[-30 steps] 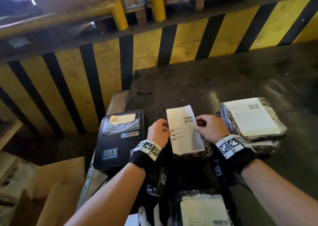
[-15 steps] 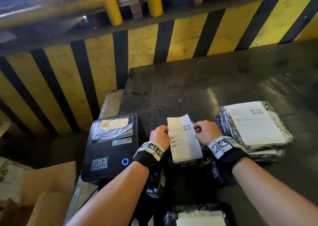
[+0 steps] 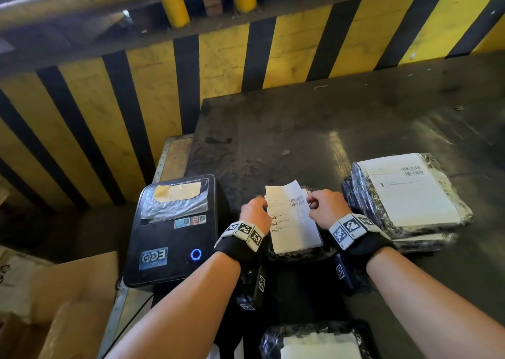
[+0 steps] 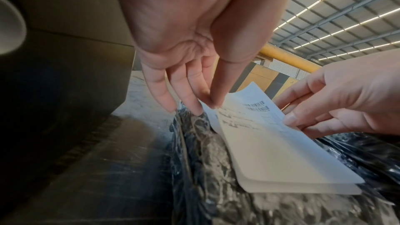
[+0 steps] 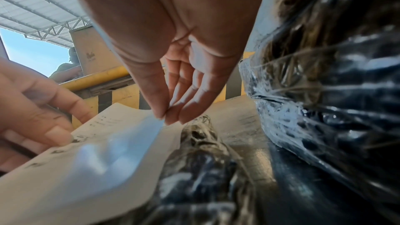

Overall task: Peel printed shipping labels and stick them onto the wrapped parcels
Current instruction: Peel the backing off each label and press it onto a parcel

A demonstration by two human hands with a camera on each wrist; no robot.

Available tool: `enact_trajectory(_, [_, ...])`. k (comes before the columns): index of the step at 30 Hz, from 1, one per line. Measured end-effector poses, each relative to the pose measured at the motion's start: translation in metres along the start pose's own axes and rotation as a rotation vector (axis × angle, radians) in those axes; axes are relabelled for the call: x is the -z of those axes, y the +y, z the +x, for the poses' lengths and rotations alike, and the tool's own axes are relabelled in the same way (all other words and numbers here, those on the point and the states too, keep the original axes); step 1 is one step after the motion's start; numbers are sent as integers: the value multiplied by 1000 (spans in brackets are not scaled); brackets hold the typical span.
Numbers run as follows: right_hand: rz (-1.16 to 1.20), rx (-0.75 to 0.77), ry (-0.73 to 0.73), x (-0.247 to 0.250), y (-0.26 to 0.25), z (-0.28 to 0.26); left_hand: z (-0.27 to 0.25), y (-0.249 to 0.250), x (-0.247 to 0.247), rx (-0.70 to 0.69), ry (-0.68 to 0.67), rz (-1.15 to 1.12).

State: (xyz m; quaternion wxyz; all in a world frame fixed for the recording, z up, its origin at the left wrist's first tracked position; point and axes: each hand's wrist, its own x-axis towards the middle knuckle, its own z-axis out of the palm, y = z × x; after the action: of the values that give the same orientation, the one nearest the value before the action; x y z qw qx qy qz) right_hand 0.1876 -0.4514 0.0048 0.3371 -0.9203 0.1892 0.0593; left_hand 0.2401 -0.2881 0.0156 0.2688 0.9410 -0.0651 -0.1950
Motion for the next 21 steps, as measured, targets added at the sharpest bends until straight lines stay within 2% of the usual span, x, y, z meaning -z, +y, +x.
enact_trajectory(15, [0,5,35,-15,11,7,-1,-2,-6,38,-21,-56])
enact_trajectory(18, [-22,16,87,-22,11,3,-5,-3,-10,30,21,-36])
enact_trajectory(21, [-117,-22,120,-22,10,-1,-9,-5,-14,-25,70,77])
